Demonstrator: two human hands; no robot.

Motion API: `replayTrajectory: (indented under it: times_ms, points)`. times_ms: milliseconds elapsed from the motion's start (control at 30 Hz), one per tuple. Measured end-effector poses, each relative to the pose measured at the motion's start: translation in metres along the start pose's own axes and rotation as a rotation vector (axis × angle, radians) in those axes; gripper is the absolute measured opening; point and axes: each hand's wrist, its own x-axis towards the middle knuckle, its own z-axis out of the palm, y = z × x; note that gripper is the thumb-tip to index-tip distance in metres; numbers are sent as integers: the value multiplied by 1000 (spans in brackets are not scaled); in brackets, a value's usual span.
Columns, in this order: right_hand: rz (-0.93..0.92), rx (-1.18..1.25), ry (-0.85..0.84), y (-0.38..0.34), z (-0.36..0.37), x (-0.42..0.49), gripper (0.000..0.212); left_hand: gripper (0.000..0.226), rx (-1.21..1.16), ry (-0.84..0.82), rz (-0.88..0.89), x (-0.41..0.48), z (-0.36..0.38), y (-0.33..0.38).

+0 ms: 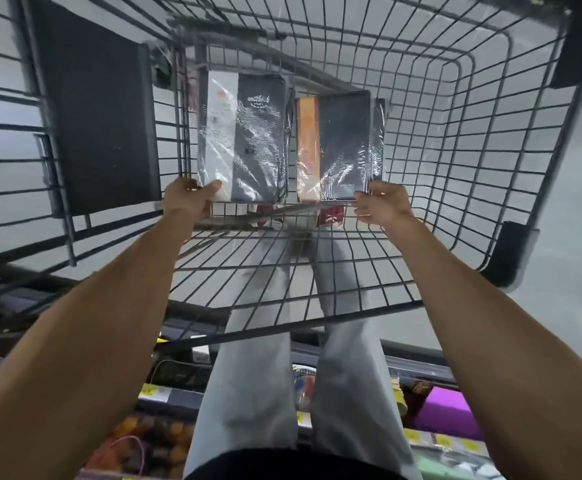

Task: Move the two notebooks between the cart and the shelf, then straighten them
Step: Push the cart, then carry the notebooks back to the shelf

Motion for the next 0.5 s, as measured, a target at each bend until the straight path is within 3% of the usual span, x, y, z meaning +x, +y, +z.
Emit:
replayTrajectory:
  times_ms: [100,300,433,500]
  points:
    - [-8,2,-17,-3,-1,-12,52,56,-72,-50,-37,-14,-5,1]
    - [-148,-138,99,-18,0,-46,42,61,-220,-195,-84,-60,-25,20]
    - [-196,-188,94,-26,-4,-72,11,51,-272,-147,-16,-99,-34,34]
    - [-241,-241,116,-31,-9,-88,11,44,-261,-124,45,-114,-38,40]
